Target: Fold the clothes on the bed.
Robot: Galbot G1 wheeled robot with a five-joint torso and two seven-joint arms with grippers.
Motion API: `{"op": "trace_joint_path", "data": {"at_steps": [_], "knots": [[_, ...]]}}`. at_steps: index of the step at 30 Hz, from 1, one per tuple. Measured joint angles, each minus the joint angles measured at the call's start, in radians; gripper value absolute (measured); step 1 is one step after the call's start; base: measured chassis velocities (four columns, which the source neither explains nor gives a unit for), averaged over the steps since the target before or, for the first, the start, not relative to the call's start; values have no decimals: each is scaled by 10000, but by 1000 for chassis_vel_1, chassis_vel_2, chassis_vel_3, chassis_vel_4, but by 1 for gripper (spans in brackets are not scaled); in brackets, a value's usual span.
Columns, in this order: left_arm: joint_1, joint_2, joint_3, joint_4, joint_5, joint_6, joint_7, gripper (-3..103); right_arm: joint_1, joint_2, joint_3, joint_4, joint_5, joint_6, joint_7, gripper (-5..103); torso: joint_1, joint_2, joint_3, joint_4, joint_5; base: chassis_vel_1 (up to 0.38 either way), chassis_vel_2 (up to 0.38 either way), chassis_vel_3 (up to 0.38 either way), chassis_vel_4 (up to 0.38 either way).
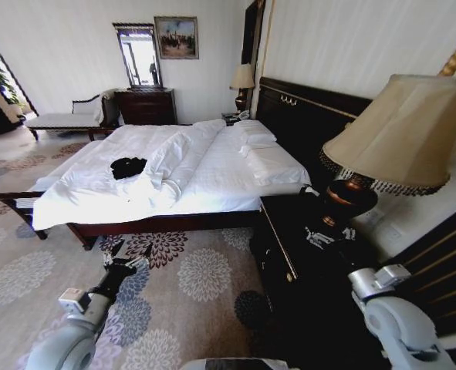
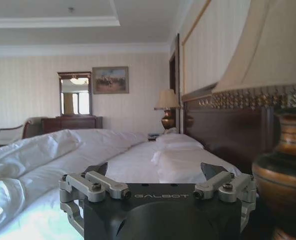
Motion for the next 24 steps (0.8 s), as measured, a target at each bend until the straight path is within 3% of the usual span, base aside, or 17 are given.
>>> {"op": "trace_joint_path", "data": {"at_steps": [4,6,8,14,19,24], "knots": [[-496,-365,64,56,2,217,-278,100,-670,535,141,121,-439,29,-55,100,0,0,0,-6,-3,0,0,0,0],[-742,-492,176,41,-374,313,-355,100,-915,877,275,49,-1025,217,-156,100,0,0,0,-4,-2,0,0,0,0],[-926,-423,253,-27,-710,572,-517,100,-1006,1051,421,115,-997,259,-210,100,0,0,0,-4,-1,0,0,0,0],[-1526,83,-1,150,-1208,782,-550,100,-670,544,817,-94,-212,159,-138,100,1,0,2,0,-1,0,0,0,0],[-1613,198,219,338,-1032,782,-439,100,-342,691,765,-93,35,-11,13,100,1,0,2,1,-3,0,0,0,0],[-1365,-271,550,305,-488,765,-313,100,-509,927,573,-2,-161,13,40,100,1,0,2,-2,-1,0,0,0,0]]}}
